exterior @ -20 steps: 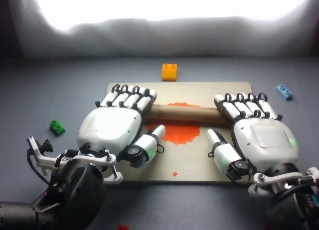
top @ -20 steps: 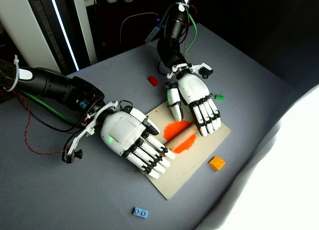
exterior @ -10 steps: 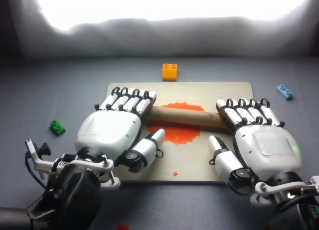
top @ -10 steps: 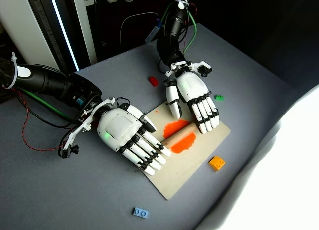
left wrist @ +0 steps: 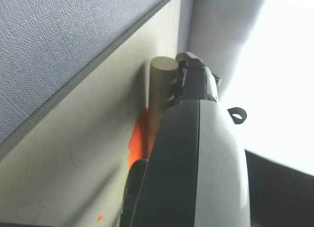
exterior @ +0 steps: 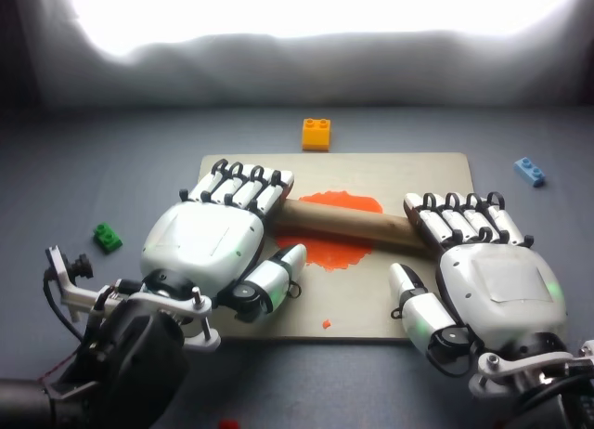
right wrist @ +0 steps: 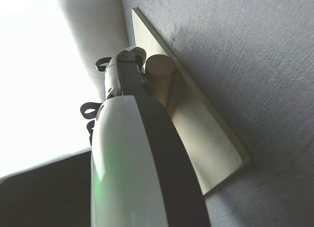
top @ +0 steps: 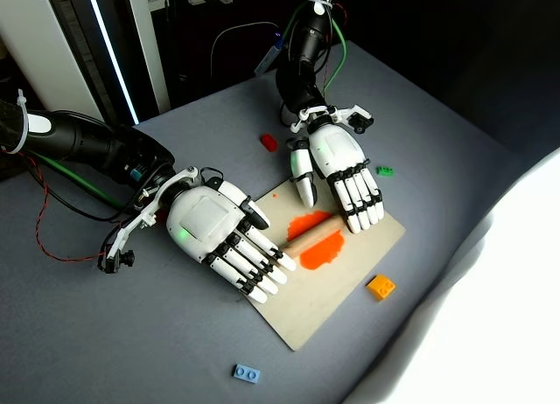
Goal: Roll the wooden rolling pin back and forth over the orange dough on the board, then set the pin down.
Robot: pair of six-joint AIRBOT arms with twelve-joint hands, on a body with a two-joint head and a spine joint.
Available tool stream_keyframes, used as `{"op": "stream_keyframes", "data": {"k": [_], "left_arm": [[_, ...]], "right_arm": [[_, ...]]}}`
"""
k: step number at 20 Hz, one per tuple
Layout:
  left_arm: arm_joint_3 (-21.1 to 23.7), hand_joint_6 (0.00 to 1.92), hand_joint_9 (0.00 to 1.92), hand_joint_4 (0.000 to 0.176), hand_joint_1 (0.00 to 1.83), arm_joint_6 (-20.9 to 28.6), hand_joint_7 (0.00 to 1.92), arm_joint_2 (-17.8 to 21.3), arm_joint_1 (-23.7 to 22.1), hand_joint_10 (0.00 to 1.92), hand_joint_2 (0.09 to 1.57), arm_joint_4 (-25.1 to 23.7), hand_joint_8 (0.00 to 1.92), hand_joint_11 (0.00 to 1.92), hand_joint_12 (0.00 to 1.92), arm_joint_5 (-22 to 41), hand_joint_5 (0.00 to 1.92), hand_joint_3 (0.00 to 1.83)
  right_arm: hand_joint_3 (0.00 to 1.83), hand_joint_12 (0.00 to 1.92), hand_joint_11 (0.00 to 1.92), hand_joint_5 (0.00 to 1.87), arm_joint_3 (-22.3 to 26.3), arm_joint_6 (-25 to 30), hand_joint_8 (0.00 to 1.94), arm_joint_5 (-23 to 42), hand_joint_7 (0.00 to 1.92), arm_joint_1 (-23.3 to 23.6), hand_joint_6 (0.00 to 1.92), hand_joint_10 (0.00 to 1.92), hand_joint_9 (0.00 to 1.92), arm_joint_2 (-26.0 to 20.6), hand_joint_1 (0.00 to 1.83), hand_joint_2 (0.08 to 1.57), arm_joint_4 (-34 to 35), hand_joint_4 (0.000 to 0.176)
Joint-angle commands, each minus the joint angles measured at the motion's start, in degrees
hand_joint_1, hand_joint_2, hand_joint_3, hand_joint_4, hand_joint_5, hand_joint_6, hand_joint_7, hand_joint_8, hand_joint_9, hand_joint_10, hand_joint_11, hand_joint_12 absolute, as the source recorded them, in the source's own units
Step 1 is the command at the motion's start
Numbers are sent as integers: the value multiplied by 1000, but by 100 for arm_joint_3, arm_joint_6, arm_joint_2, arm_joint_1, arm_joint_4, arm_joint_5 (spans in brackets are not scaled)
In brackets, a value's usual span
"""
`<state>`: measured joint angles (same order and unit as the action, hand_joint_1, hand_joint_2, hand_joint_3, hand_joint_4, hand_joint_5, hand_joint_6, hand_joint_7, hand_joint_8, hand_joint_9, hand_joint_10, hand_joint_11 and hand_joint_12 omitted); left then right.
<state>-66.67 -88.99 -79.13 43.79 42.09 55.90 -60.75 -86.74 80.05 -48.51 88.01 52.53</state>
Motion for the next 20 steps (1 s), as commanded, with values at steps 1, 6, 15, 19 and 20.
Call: {"op": "stream_keyframes", "data": {"k": [1, 6, 15, 19, 20], "left_arm": [[-18, 6, 174, 0, 0, -51, 219, -47, 67, 9, 1571, 58, 5, 0, 345, -293, 199, 60], [17, 1, 168, 0, 0, -178, 208, 13, 22, 3, 1571, 95, 2, 0, 388, -417, 193, 69], [371, 4, 170, 0, 0, -269, 215, 365, 22, 3, 1571, 94, 2, 0, 363, -161, 201, 67], [510, 0, 176, 0, 0, -293, 216, 475, 20, 3, 1571, 66, 0, 0, 395, -112, 198, 63], [541, 1, 177, 0, 0, -293, 220, 495, 21, 3, 1571, 26, 2, 0, 392, -112, 198, 63]], "right_arm": [[108, 507, 0, 282, 38, -37, 5, 0, 307, -103, 7, 11, 234, 21, 0, 1571, 42, 0], [107, 485, 0, 268, 124, -96, 1, 55, 297, -150, 1, 3, 227, 20, 0, 1571, 42, 0], [97, 489, 0, 286, 130, -101, 3, 45, 317, -154, 6, 5, 241, 18, 0, 1571, 42, 0], [89, 494, 0, 270, 164, -105, 2, 85, 302, -181, 2, 1, 232, 18, 0, 1571, 42, 0], [87, 450, 0, 271, 179, -111, 2, 98, 303, -187, 2, 0, 228, 18, 0, 1571, 42, 0]]}}
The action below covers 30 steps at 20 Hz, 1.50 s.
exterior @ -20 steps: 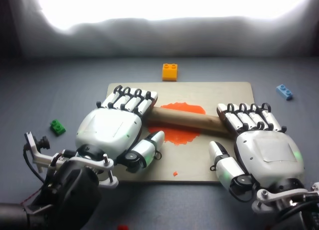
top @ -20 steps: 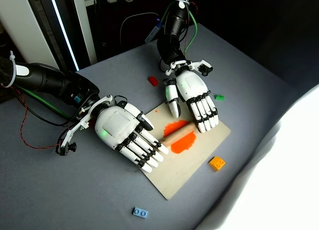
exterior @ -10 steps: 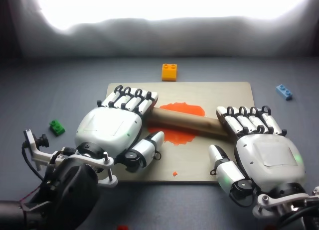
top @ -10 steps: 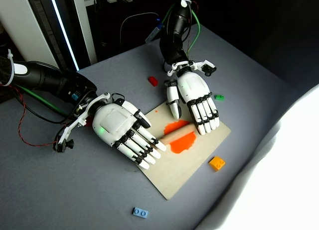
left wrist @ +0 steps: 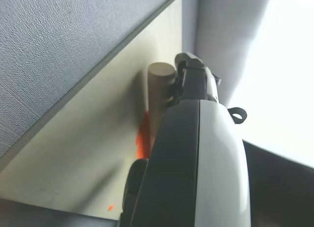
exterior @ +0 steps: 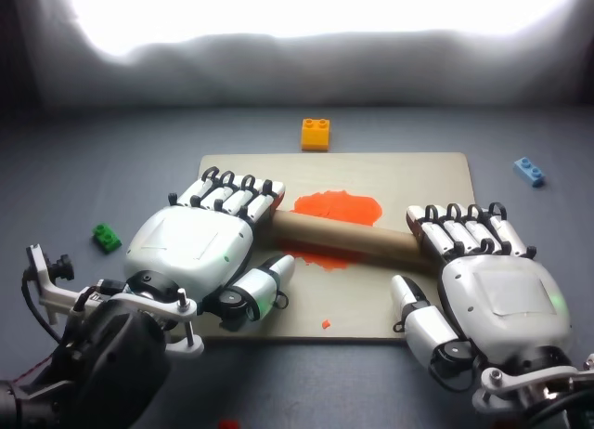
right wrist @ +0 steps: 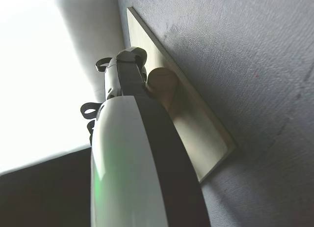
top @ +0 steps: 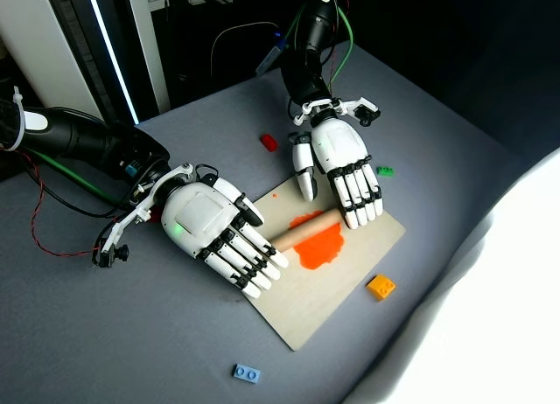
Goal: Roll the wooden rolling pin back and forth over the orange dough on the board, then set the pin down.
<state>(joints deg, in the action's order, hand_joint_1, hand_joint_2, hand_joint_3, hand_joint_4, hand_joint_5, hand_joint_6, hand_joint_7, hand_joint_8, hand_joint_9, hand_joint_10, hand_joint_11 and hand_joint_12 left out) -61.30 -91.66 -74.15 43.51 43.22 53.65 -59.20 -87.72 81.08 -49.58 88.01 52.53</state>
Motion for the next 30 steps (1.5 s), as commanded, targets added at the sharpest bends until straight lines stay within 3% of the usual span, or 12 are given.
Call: {"op": "stream_keyframes", "data": {"k": [1, 9, 12, 18, 21, 23, 25, 28, 30], "left_arm": [[33, 1, 177, 0, 0, -26, 221, 12, 57, 3, 1571, -114, 1, 0, 368, 113, 199, 54], [253, 4, 157, 0, 0, 124, 209, 42, 289, 6, 1568, -210, 4, 0, 311, 535, 187, 53], [313, 4, 155, 0, 0, 267, 208, 44, 416, 3, 1570, -271, 2, 0, 302, 766, 192, 40], [410, 6, 137, 0, 0, 386, 197, 77, 585, 2, 1570, -372, 2, 0, 180, 989, 187, 42], [470, 9, 152, 0, 0, 429, 212, 114, 642, 4, 1571, -403, 2, 0, 255, 1078, 214, 53], [507, 7, 158, 0, 0, 468, 215, 138, 663, 5, 1571, -463, 2, 0, 278, 1087, 218, 67], [540, 4, 159, 0, 0, 496, 214, 153, 676, 3, 1571, -506, 1, 0, 301, 1103, 216, 68], [585, 1, 121, 0, 0, 540, 173, 166, 690, 1, 1571, -553, 0, 0, 218, 1121, 175, 52], [610, 8, 146, 0, 0, 540, 201, 183, 690, 7, 1571, -554, 5, 0, 261, 1134, 203, 54]], "right_arm": [[95, 407, 0, 266, 38, -23, 0, 5, 294, -86, 0, 1, 215, 18, 0, 1571, 42, 0], [106, 398, 0, 252, 102, -68, 2, 60, 284, -119, 5, 3, 205, 17, 0, 1571, 40, 0], [121, 488, 0, 274, 145, -114, 3, 103, 300, -141, 9, 7, 219, 17, 0, 1571, 37, 0], [140, 356, 0, 250, 193, -148, 3, 150, 277, -188, 3, 7, 186, 2, 0, 1571, -45, 0], [138, 463, 0, 273, 231, -148, 5, 178, 302, -210, 8, 14, 220, -3, 0, 1571, -129, 0], [142, 394, 0, 239, 245, -149, 0, 181, 261, -223, 5, 7, 182, -6, 0, 1571, -143, 0], [145, 442, 0, 249, 246, -156, 5, 183, 278, -231, 9, 13, 198, -12, 0, 1571, -155, 0], [121, 486, 0, 259, 246, -156, 9, 187, 300, -237, 11, 17, 216, -18, 0, 1571, -160, 0], [119, 335, 0, 231, 246, -156, 5, 187, 276, -239, 8, 5, 186, -18, 0, 1571, -160, 0]]}}
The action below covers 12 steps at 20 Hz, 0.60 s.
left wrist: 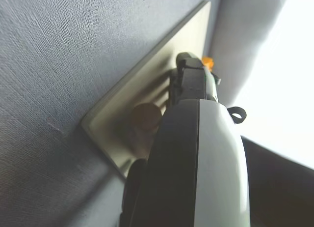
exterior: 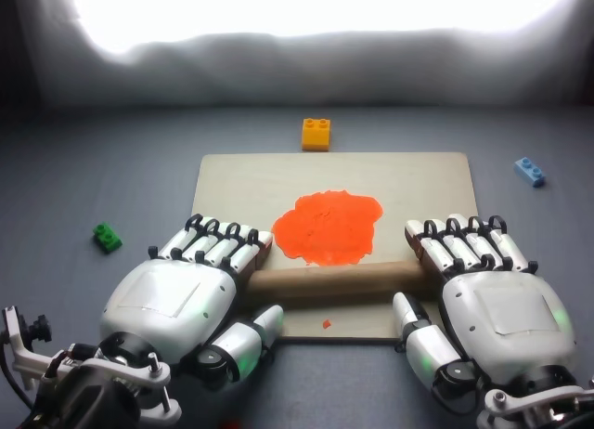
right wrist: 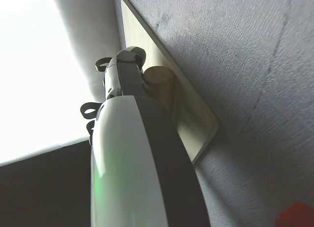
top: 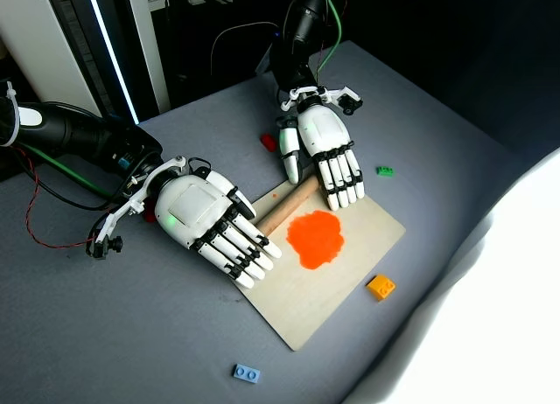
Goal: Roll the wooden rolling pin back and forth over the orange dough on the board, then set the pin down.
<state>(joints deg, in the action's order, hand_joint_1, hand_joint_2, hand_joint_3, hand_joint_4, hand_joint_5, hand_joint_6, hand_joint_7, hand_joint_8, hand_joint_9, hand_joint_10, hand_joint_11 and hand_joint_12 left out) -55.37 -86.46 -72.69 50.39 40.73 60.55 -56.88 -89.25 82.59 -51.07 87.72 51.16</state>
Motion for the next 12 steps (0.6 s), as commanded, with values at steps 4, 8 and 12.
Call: {"op": "stream_keyframes", "data": {"k": [4, 8, 12], "left_arm": [[19, 0, 114, 0, 0, 33, 164, 60, -27, 0, 1571, -325, 0, 0, 222, 444, 162, 35], [-7, 10, 136, 0, 0, 57, 194, 65, -61, 8, 1571, -345, 6, 0, 218, 443, 202, 55], [-29, 1, 113, 0, 0, 84, 174, 83, -123, 3, 1571, -410, 2, 0, 173, 393, 176, 51]], "right_arm": [[113, 213, 0, 202, 14, -2, 0, 37, 264, -73, 1, 2, 170, 13, 0, 1571, -23, 0], [124, 179, 0, 217, 14, -2, 6, 61, 261, -48, 13, 5, 151, 17, 0, 1571, -23, 0], [86, 254, 0, 255, 14, -1, 5, 79, 283, -35, 19, 12, 182, 23, 0, 1571, -23, 0]]}}
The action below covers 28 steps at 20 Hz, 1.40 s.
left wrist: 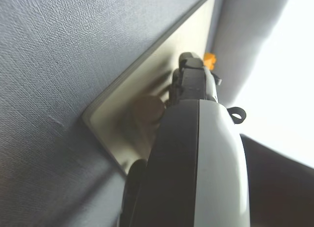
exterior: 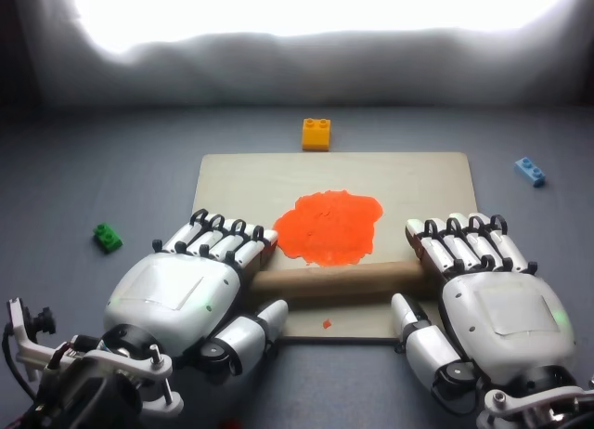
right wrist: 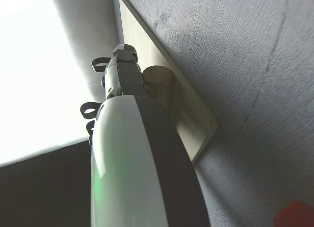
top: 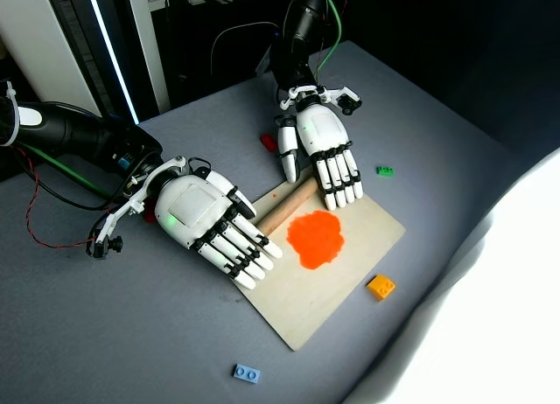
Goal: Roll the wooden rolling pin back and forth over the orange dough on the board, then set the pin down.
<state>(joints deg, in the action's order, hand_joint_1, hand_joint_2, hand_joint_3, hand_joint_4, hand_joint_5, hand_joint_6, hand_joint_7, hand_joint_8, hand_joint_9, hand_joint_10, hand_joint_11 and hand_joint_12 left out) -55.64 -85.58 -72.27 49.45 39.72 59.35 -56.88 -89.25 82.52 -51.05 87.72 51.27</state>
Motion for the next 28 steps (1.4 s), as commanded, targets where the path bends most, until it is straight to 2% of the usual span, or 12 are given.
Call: {"op": "stream_keyframes", "data": {"k": [1, 2, 5, 6, 11, 14, 17, 21, 22, 26, 27, 28], "left_arm": [[-2, 2, 129, 0, 0, -2, 185, 48, -42, 8, 1571, -315, 4, 0, 200, 510, 180, 57], [-1, 1, 134, 0, 0, 3, 187, 56, -61, 8, 1571, -327, 3, 0, 200, 501, 171, 49], [-3, 0, 125, 0, 0, 16, 181, 84, -129, 2, 1571, -332, 0, 0, 181, 443, 156, 43], [-3, 1, 119, 0, 0, 20, 179, 92, -143, 1, 1571, -332, 0, 0, 179, 435, 158, 57], [-8, 5, 145, 0, 0, 26, 202, 130, -207, 4, 1571, -333, 1, 0, 318, 377, 194, 49], [-5, 0, 117, 0, 0, 41, 170, 173, -265, 0, 1571, -379, 1, 0, 215, 289, 166, 59], [0, 5, 130, 0, 0, 40, 182, 245, -359, 5, 1571, -397, 4, 0, 221, 199, 178, 48], [3, 4, 143, 0, 0, 14, 190, 364, -558, 6, 1571, -404, 3, 0, 301, 15, 184, 49], [3, 8, 151, 0, 0, 8, 198, 382, -600, 7, 1571, -404, 3, 0, 325, -25, 202, 40], [36, 1, 142, 0, 0, -60, 189, 490, -860, 1, 1571, -402, 1, 0, 266, -305, 191, 48], [51, 2, 149, 0, 0, -96, 199, 525, -933, 3, 1571, -402, 2, 0, 294, -419, 197, 57], [60, 5, 184, 0, 0, -108, 225, 545, -970, 12, 1570, -400, 7, 0, 415, -460, 209, 76]], "right_arm": [[68, 304, 0, 261, 15, -1, 6, 93, 293, -33, 18, 15, 196, 25, 0, 1571, -34, 0], [77, 397, 0, 264, 17, -2, 5, 106, 296, -31, 16, 19, 214, 28, 0, 1571, -35, 0], [99, 394, 0, 249, 19, -12, 1, 119, 271, -23, 7, 10, 200, 27, 0, 1571, -36, 0], [104, 480, 0, 238, 19, -12, 2, 125, 269, -15, 5, 11, 205, 27, 0, 1571, -37, 0], [124, 389, 0, 222, 18, -8, 4, 241, 289, 39, 8, 8, 215, 27, 0, 1571, -113, 0], [103, 554, 0, 240, 17, 28, 4, 327, 310, 55, 10, 8, 230, 27, 0, 1571, -337, 0], [114, 390, 0, 223, 17, 24, 1, 335, 263, 72, 6, 1, 182, 20, 0, 1571, -343, 0], [127, 407, 0, 212, 16, 22, 1, 350, 260, 117, 3, 2, 177, 1, 0, 1571, -357, 0], [145, 290, 0, 197, 16, 22, 3, 351, 224, 130, 5, 4, 140, -1, 0, 1571, -357, 0], [95, 55, 0, 159, 16, 23, 2, 362, 187, 208, 7, 2, 113, -10, 0, 1571, -357, 0], [100, 10, 0, 156, 15, 24, 2, 362, 184, 224, 7, 1, 106, -16, 0, 1571, -357, 0], [105, 10, 15, 170, 15, 24, 2, 362, 186, 233, 13, 5, 114, -20, 0, 1571, -357, 0]]}}
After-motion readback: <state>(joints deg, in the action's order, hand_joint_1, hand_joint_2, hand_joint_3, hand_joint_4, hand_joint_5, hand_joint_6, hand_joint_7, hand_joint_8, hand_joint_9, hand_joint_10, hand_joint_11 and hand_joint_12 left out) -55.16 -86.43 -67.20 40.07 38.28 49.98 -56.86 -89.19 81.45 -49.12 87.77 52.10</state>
